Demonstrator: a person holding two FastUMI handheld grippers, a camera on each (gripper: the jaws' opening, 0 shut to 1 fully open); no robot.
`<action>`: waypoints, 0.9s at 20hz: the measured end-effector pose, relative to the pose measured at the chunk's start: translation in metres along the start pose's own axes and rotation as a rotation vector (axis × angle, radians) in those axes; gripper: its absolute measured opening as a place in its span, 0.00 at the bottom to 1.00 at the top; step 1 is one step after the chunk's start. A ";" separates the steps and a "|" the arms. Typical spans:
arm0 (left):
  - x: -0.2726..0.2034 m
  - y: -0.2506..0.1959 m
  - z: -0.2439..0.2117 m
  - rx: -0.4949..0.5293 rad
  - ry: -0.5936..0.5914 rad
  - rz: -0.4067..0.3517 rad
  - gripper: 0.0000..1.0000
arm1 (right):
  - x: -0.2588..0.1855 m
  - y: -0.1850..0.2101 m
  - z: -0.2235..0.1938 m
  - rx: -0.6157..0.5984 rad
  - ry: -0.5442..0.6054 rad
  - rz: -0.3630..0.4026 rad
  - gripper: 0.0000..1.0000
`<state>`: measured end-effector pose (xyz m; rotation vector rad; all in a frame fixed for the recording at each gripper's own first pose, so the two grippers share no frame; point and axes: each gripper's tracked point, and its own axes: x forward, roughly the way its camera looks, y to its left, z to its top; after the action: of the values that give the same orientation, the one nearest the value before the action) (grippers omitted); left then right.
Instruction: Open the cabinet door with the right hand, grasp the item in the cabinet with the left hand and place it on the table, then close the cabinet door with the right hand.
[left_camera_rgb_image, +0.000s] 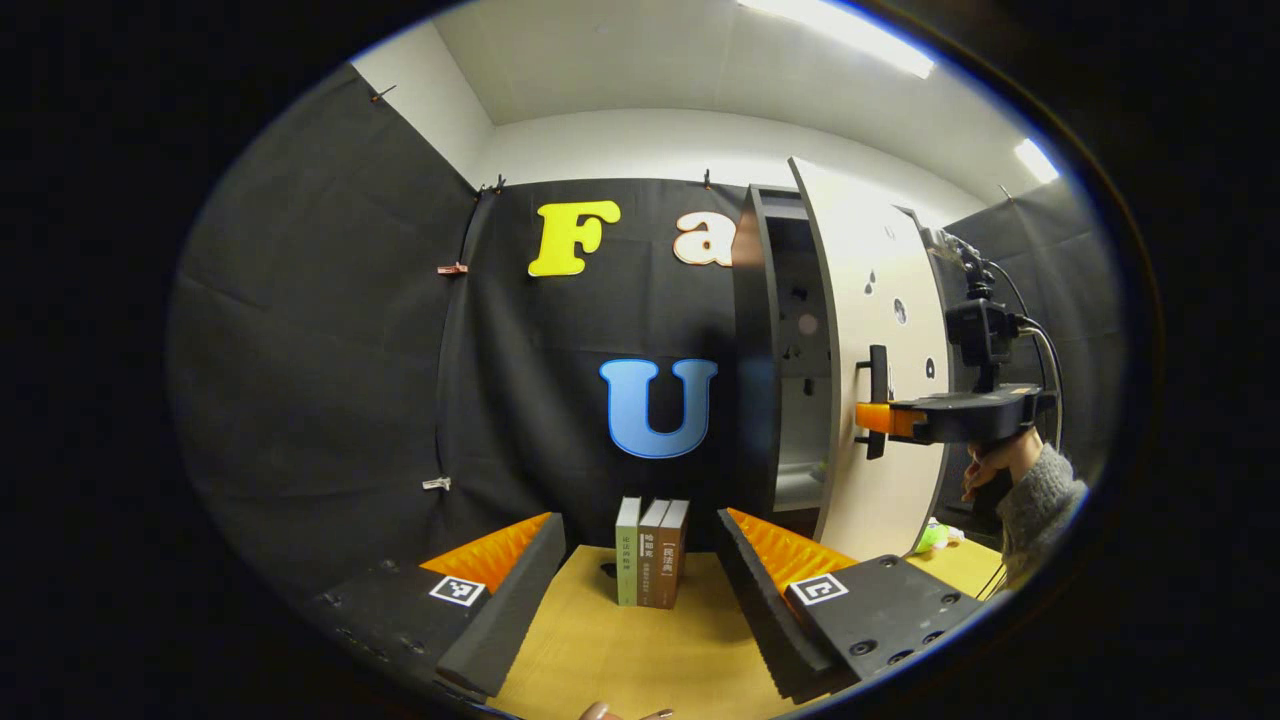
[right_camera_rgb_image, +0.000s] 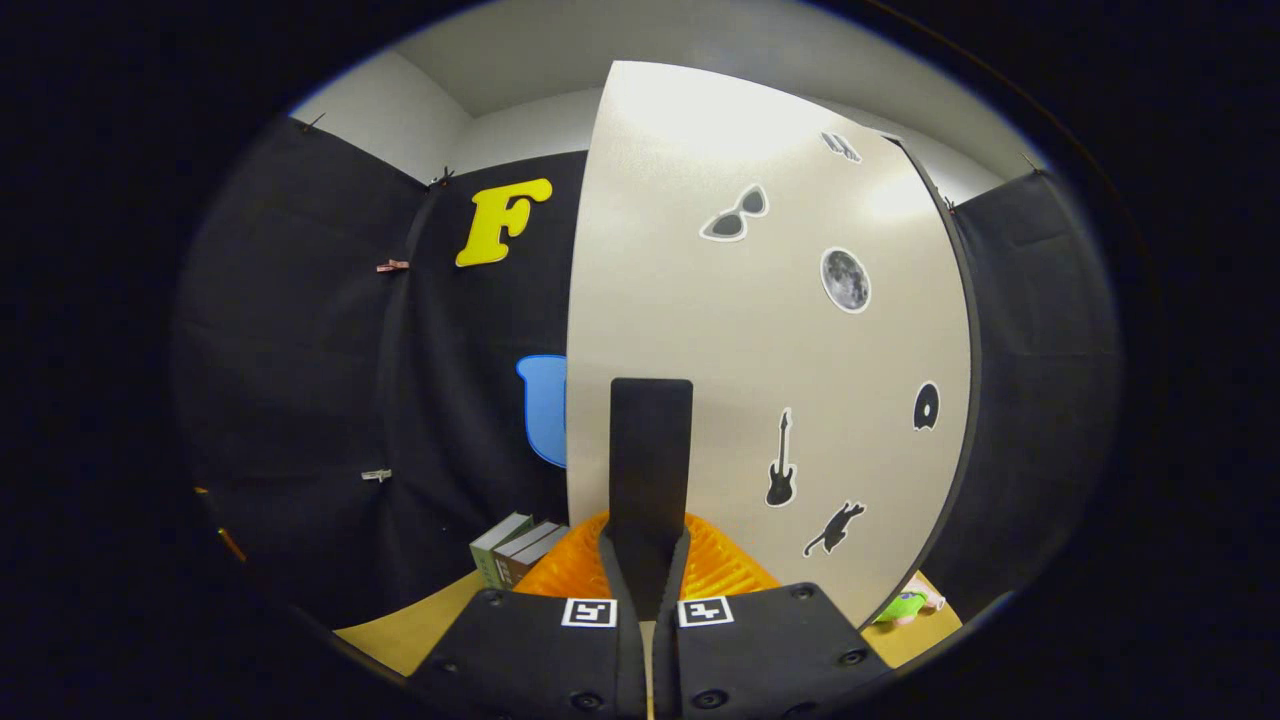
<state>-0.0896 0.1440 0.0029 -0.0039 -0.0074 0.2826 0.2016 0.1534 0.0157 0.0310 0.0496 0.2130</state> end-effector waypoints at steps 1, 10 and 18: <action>-0.001 -0.002 0.003 0.002 -0.006 -0.002 0.95 | -0.005 -0.002 0.000 -0.007 -0.001 0.007 0.07; -0.001 -0.062 0.013 0.015 -0.032 -0.124 0.95 | -0.042 -0.023 0.005 -0.027 -0.004 0.021 0.07; -0.002 -0.115 0.017 0.034 -0.055 -0.250 0.93 | -0.067 -0.047 0.007 -0.003 -0.001 -0.026 0.07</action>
<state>-0.0599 0.0331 0.0203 0.0386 -0.0571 0.0332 0.1460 0.0928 0.0237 0.0271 0.0491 0.1873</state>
